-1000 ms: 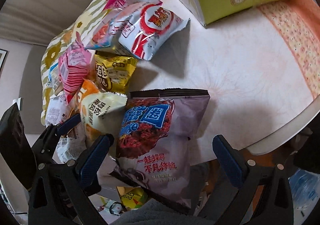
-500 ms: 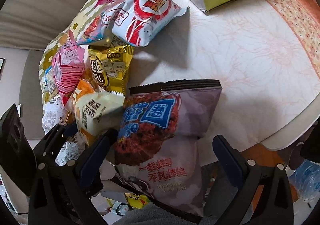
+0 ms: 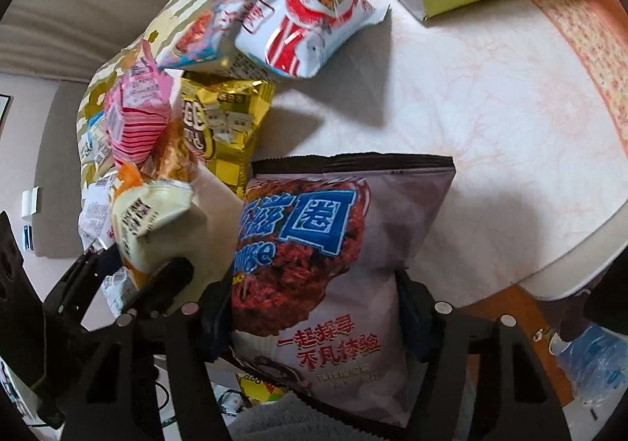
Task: Organize snacks
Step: 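Grasp the orange cake packet with left tool while right tool grasps purple cookie bag, then carry both packets to the green box and open both tools to drop them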
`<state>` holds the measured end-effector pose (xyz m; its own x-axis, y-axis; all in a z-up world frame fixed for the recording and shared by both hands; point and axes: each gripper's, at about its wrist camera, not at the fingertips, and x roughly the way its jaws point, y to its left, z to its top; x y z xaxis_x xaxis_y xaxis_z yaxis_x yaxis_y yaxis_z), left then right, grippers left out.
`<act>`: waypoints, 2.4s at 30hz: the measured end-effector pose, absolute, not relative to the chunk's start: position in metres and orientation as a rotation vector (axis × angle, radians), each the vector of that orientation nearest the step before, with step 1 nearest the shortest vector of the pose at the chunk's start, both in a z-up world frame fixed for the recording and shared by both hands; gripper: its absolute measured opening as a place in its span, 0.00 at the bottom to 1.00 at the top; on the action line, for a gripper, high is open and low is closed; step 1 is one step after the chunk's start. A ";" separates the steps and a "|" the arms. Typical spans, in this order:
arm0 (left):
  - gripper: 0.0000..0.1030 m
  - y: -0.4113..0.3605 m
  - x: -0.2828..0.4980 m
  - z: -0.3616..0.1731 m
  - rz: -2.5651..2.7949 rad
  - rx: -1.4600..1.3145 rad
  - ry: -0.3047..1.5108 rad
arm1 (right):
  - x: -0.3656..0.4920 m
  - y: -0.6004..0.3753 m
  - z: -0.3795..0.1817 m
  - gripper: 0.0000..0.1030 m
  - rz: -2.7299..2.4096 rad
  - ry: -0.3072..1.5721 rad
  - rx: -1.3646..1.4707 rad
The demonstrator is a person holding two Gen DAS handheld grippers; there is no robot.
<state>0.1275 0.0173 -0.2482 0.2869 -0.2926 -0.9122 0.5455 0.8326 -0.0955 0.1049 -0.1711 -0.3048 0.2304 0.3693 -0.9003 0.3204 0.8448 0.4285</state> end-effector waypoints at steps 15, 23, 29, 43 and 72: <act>0.60 -0.026 0.157 -0.144 -0.509 0.165 0.959 | 0.101 -0.241 -0.191 0.60 0.049 1.107 0.551; 0.60 -0.103 0.192 -0.105 -0.443 0.100 0.876 | 0.140 -0.320 -0.150 0.60 0.098 0.988 0.410; 0.60 -0.170 0.223 -0.102 -0.391 0.032 0.896 | 0.173 -0.377 -0.147 0.60 0.137 0.979 0.341; 0.60 -0.278 0.287 -0.168 -0.371 0.112 1.135 | 0.225 -0.436 -0.166 0.60 0.109 1.007 0.256; 0.90 -0.231 0.259 -0.171 -0.320 0.051 1.137 | 0.256 -0.413 -0.205 0.70 0.137 1.114 0.183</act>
